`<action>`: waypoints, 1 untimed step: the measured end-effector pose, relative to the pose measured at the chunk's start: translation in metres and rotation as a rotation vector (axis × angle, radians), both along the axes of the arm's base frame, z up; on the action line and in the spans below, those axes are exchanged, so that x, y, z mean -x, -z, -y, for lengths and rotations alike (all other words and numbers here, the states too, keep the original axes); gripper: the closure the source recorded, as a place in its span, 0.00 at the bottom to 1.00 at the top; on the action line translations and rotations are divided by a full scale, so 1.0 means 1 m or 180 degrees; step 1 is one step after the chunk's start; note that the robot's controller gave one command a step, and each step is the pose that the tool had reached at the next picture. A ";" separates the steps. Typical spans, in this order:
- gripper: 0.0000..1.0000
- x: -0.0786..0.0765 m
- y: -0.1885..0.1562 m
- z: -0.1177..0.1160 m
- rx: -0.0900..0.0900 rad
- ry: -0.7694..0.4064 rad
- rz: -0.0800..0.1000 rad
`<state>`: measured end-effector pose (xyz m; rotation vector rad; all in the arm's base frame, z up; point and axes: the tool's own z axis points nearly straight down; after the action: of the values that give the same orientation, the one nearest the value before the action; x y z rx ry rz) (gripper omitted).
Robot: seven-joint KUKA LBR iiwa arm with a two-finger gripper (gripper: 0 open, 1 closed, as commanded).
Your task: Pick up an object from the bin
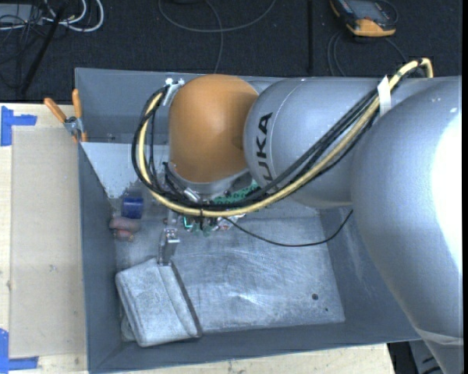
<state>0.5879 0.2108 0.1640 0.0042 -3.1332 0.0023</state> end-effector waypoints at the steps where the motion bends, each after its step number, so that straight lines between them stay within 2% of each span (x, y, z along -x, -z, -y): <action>1: 0.00 -0.034 0.075 -0.035 -0.0015 -0.0673 0.0045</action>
Offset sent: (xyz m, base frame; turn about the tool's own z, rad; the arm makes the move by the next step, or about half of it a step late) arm 0.0318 0.0349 -0.0767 -0.2132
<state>0.6216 0.2461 0.0892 0.3365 -3.1294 -0.0037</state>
